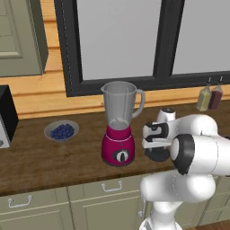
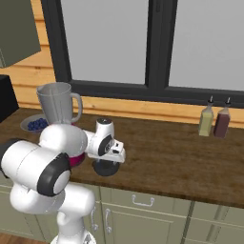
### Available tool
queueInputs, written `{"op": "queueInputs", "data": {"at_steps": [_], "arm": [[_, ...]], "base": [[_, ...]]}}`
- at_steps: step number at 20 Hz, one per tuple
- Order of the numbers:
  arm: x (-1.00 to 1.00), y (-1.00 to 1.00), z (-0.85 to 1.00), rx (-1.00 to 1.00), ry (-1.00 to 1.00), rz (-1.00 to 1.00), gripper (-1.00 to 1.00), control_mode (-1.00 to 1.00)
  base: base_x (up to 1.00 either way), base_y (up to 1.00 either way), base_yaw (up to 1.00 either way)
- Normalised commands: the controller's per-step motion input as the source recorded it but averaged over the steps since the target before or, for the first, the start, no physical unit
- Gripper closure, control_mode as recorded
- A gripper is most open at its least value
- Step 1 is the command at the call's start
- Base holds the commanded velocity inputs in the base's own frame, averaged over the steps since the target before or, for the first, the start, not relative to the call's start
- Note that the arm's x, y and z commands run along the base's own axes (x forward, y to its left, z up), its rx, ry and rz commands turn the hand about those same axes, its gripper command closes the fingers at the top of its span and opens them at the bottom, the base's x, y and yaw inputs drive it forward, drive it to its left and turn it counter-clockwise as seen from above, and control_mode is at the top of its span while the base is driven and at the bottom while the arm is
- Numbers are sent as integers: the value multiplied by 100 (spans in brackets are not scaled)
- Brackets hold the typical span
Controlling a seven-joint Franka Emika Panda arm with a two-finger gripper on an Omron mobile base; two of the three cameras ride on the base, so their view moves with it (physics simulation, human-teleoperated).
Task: Close the lid blender by securely placing the lid on top.
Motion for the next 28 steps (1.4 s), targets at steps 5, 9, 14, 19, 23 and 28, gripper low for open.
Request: {"op": "queueInputs", "data": {"at_steps": [5,9,14,19,23,28], "arm": [[-5,20,-38,0,0,0,100,-100],[-25,7,-9,0,0,0,100,-100],[-35,3,0,1,0,0,100,-100],[-33,0,36,0,0,0,100,-100],[-30,2,100,0,-7,0,100,-100],[-25,13,100,0,-8,0,100,-100]], "base": [[0,0,0],[0,0,0],[0,0,0],[0,0,0],[0,0,0],[0,0,0]]}}
